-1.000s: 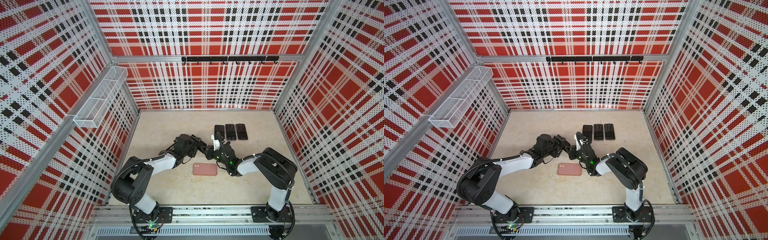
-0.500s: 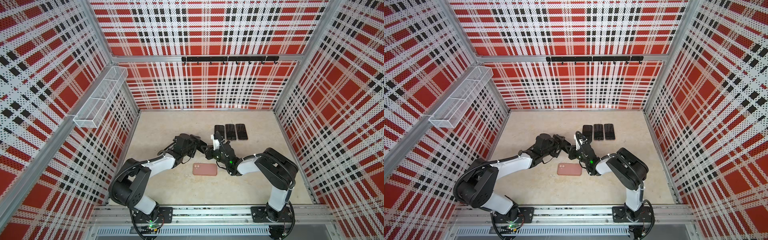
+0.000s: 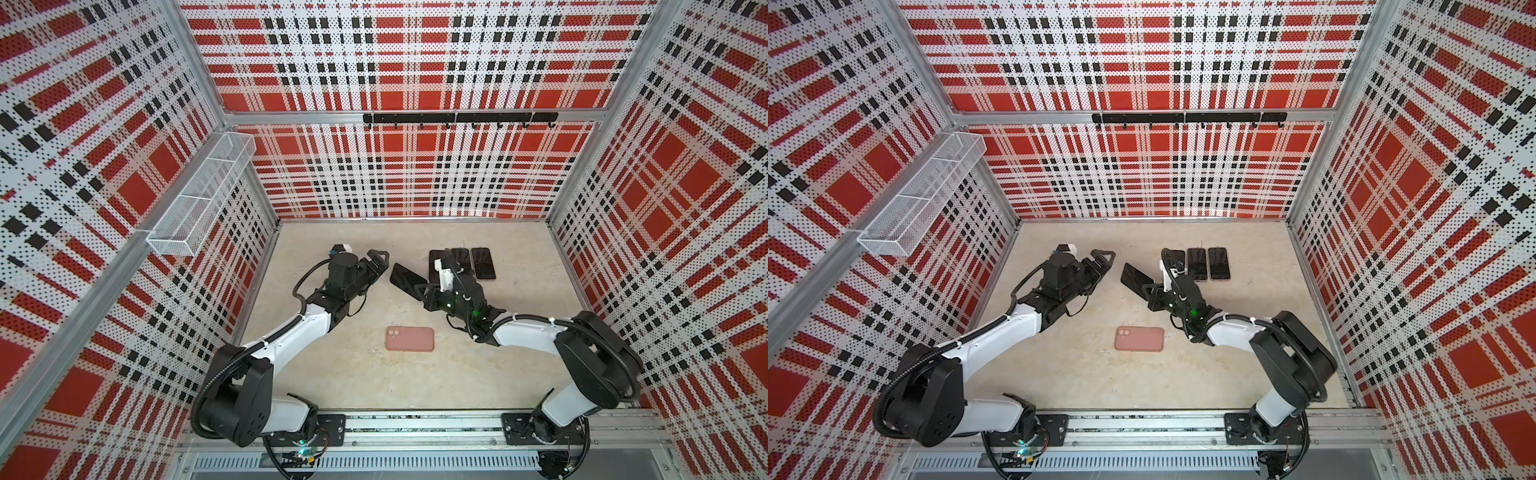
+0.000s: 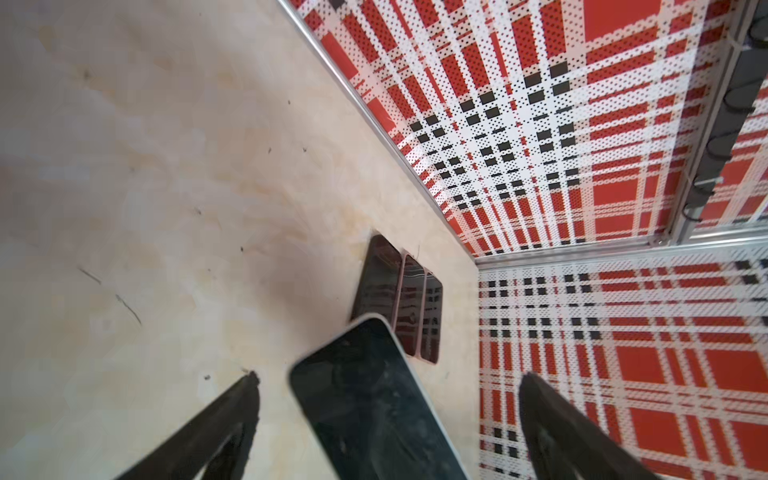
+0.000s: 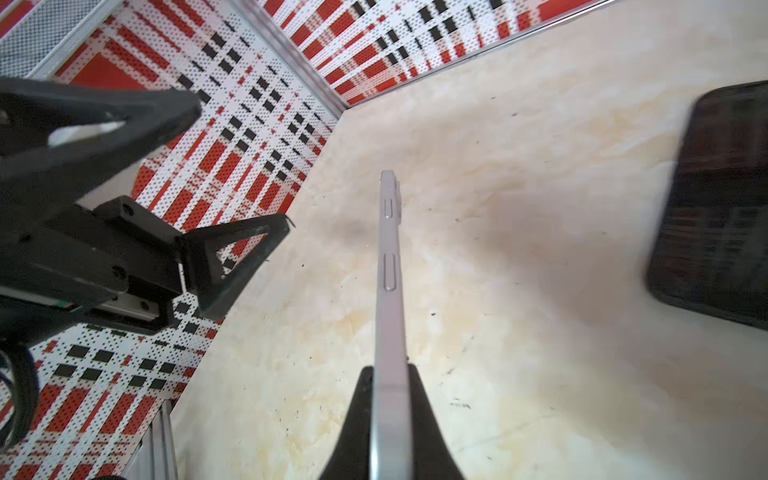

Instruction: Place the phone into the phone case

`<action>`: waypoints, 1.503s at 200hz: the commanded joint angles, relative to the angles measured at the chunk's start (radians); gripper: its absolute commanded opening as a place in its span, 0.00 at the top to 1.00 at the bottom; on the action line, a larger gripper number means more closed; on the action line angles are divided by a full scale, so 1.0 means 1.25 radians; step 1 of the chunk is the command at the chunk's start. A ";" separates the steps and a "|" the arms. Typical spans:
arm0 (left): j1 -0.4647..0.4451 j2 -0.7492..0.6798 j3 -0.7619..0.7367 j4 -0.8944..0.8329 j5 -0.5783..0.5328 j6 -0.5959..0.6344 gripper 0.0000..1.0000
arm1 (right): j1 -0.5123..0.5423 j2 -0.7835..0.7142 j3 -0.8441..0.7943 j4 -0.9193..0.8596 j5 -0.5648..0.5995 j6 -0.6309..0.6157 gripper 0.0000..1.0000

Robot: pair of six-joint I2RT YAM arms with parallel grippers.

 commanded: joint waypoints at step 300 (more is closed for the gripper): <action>-0.111 0.036 -0.190 -0.246 0.197 0.361 0.54 | -0.204 -0.079 0.014 -0.643 -0.585 -0.095 1.00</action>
